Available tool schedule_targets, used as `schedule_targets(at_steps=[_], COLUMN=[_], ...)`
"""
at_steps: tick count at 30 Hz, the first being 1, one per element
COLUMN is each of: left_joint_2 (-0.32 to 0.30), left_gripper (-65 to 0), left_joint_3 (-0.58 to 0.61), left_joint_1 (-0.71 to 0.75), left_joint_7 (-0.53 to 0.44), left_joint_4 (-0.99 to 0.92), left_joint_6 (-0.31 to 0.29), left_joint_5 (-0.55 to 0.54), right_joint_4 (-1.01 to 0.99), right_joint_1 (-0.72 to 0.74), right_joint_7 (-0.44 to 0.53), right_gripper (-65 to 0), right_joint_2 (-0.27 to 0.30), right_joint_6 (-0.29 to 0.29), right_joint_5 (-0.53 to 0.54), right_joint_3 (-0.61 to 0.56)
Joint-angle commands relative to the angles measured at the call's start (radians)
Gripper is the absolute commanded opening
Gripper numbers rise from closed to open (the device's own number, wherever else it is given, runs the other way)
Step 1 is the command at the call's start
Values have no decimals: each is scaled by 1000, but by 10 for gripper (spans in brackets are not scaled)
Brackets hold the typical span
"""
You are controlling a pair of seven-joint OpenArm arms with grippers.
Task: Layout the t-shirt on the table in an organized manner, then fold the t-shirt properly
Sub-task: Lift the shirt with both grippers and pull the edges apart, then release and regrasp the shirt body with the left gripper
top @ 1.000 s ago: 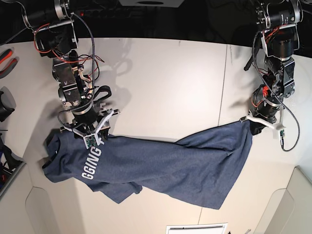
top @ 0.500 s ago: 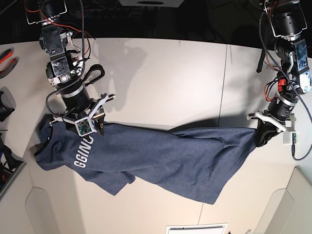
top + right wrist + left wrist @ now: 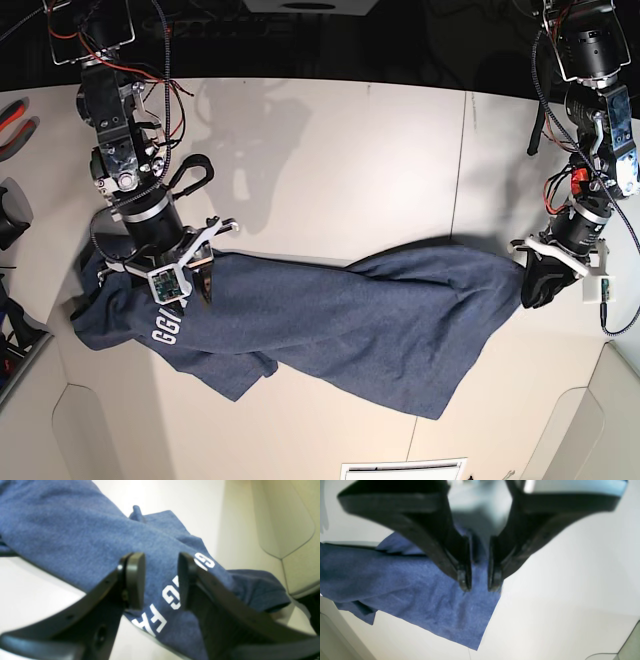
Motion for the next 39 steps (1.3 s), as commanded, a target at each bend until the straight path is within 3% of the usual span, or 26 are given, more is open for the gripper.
schedule_targets(at_steps=[1,8,17,21,23,28,32,39], left_joint_2=[-10,16,16,16,16,18,33,72], left_gripper=[-499,-499,-499,-499,-499,-499,-499,-499], left_joint_3=[-5,-5,10,83,145,311,402,564], left_joint_1=[-16,-16,-83,-129,-161,-301,-447,-668], left_joint_7=[-26,-52,-85,-85,-86,-112,-178,-263], left_joint_4=[19,19,17,12,-13,-207,-446,-831], left_joint_6=[-3,13,12,14,48,158,190,184], left_joint_5=[-16,2,37,66,119,184,222,267], right_joint_4=[18,18,13,-9,-31,-199,-404,-766], right_joint_1=[18,18,31,74,99,210,330,504], right_joint_7=[25,25,26,25,16,11,11,38], right_gripper=[-436,-436,-436,-436,-436,-436,-436,-436], right_joint_2=[7,3,-63,-104,-119,-143,-153,-208], right_joint_6=[-7,-7,-6,-5,-6,-1,5,3], right_joint_5=[4,5,27,75,75,75,75,29], right_joint_3=[4,4,4,3,3,3,3,3])
